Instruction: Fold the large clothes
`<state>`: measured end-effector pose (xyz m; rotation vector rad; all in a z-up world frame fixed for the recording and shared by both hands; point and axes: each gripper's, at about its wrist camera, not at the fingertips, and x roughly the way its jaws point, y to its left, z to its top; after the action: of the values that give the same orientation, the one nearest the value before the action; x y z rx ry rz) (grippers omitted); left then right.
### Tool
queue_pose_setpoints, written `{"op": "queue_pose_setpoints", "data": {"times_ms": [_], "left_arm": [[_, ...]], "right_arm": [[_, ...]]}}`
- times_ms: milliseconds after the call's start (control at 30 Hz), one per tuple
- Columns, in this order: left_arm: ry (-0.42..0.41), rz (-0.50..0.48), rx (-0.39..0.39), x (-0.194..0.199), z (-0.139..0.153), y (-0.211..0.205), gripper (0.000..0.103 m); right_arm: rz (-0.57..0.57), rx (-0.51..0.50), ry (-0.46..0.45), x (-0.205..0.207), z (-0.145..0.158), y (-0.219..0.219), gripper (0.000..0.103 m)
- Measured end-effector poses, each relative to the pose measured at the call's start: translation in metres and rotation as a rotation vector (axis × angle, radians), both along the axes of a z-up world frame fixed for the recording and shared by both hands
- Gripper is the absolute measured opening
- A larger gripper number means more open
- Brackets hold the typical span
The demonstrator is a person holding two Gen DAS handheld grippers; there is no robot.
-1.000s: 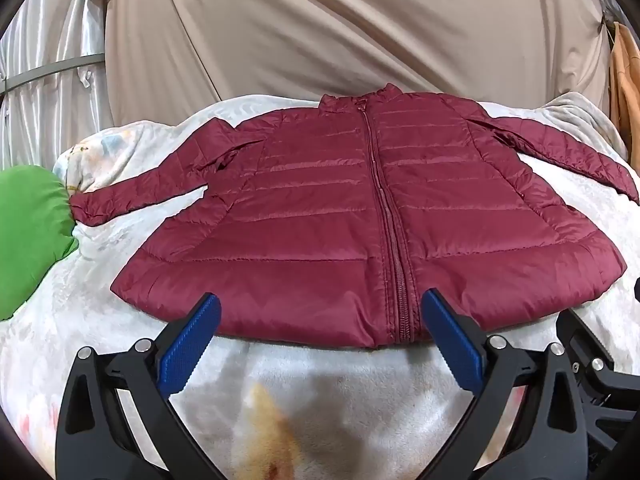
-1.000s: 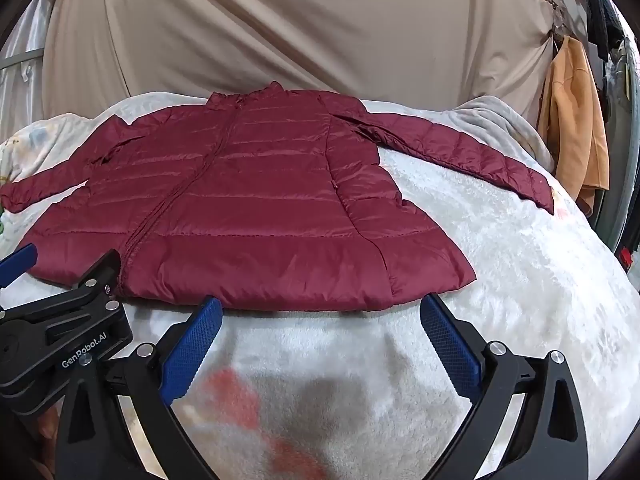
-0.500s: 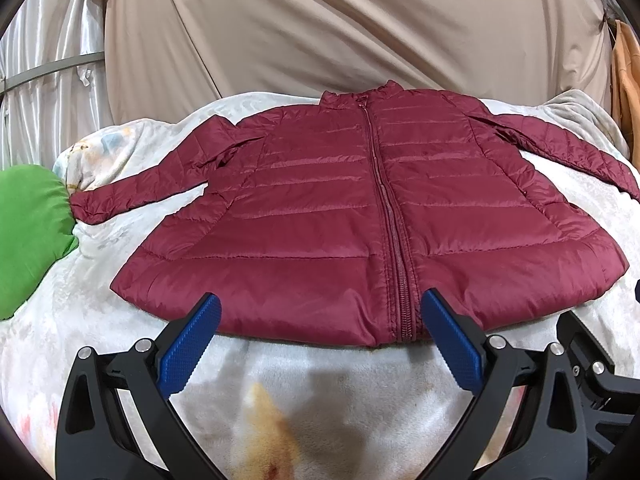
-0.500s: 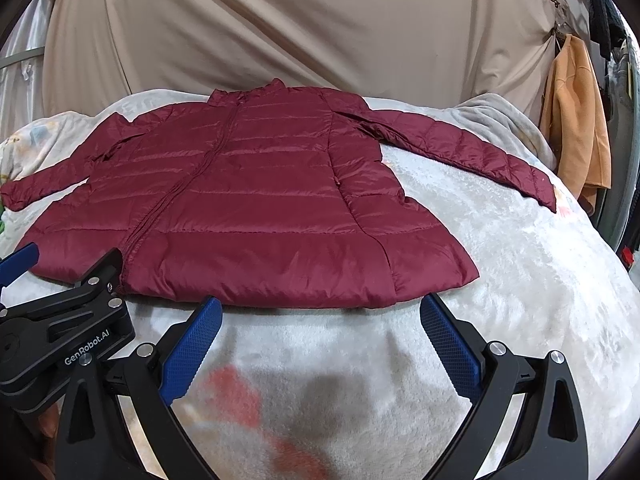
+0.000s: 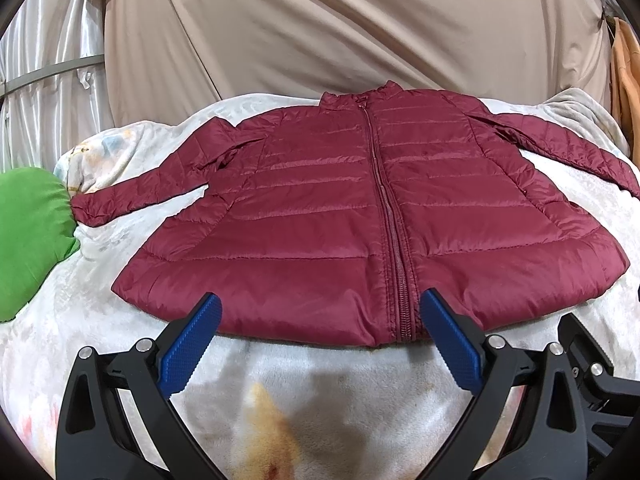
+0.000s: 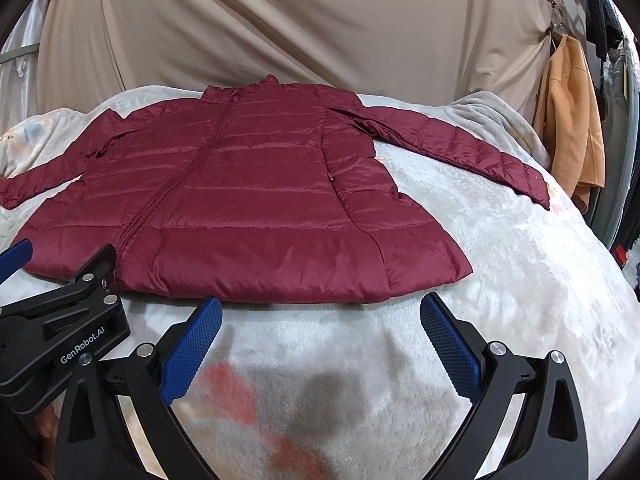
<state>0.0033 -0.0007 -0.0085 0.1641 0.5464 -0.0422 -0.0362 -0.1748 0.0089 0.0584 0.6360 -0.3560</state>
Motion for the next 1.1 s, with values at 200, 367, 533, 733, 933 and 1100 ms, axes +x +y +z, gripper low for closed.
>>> {"op": "queue_pose_setpoints", "data": {"times_ms": [200,367,533,733,933,1100], "left_arm": [[0.001,-0.001,0.000,0.0000,0.0001,-0.0002,0.097],[-0.002,-0.003,0.002,-0.0013,0.0011,-0.0006,0.097],[0.002,-0.006,0.005,-0.0014,0.0010,-0.0011,0.097],[0.003,-0.005,0.006,-0.0012,0.0011,-0.0014,0.097],[0.005,-0.006,0.006,-0.0015,0.0013,-0.0013,0.097],[0.007,-0.006,0.008,-0.0005,0.0008,-0.0021,0.097]], "right_arm": [[0.003,0.008,0.004,0.0009,-0.0007,-0.0010,0.098],[0.001,0.014,0.004,0.0008,-0.0021,-0.0021,0.098],[0.000,0.025,0.013,0.0027,-0.0040,-0.0042,0.098],[-0.001,0.026,0.014,0.0028,-0.0044,-0.0044,0.098],[-0.002,0.026,0.013,0.0027,-0.0048,-0.0047,0.098],[-0.003,0.026,0.012,0.0026,-0.0049,-0.0049,0.098]]}}
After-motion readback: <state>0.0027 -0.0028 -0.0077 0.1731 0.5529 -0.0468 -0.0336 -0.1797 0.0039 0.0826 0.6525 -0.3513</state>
